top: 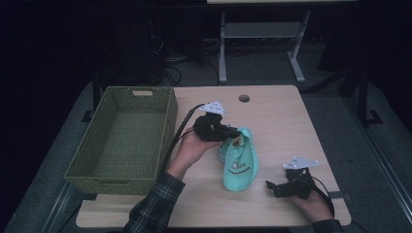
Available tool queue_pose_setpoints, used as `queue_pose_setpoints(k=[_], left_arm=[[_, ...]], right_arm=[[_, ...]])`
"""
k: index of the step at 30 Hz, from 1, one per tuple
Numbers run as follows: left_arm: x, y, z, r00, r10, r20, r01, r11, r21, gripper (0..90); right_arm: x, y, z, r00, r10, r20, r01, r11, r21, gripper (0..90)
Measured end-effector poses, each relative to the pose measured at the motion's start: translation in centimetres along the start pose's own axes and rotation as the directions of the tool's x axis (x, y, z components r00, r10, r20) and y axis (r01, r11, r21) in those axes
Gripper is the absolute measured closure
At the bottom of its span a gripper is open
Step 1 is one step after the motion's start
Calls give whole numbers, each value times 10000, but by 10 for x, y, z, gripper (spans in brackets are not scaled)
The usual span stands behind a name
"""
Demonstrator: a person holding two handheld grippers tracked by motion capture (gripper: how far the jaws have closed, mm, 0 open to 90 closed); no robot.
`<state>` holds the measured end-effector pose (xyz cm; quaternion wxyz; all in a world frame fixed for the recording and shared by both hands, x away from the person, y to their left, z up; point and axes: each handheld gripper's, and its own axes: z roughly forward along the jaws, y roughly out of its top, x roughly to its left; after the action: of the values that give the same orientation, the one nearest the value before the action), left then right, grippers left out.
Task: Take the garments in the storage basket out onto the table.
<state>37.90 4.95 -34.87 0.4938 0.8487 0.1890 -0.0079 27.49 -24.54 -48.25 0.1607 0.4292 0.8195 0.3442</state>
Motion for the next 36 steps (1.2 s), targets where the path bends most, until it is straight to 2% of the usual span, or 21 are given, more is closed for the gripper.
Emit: queue_pose_setpoints(k=[2,12,14,16,19,26,30,34,36], left_arm=[[0,-3,5,10000,2,57,-2,10000,60,838],[5,-22,28,10000,-7,78,-1,9953,965,831],[6,-25,32,10000,42,-21,-39,9926,1216,830],[6,-29,36,9999,-104,11,102,9910,1332,828],[6,-34,41,9999,34,-100,-17,9866,1630,827],[6,-45,51,9999,-110,-71,122,9800,1988,827],[6,-53,57,9999,-30,-156,66,9714,2372,827],[6,-62,64,9997,-151,-170,191,9630,2689,820],[6,-65,65,9997,-196,-142,228,9615,2737,800]], right_arm=[[0,0,0,10000,-12,2,12,10000,6,13],[0,0,0,10000,-11,9,11,10000,21,14],[0,0,0,10000,-8,6,8,10000,22,14],[0,0,0,10000,-13,6,13,10000,14,14],[0,0,0,10000,-13,3,13,10000,13,14],[0,0,0,10000,-6,1,6,10000,19,14],[0,0,0,10000,14,0,-14,10000,18,14],[0,0,0,10000,-6,5,6,10000,22,14],[0,0,0,10000,-11,3,11,10000,19,14]])
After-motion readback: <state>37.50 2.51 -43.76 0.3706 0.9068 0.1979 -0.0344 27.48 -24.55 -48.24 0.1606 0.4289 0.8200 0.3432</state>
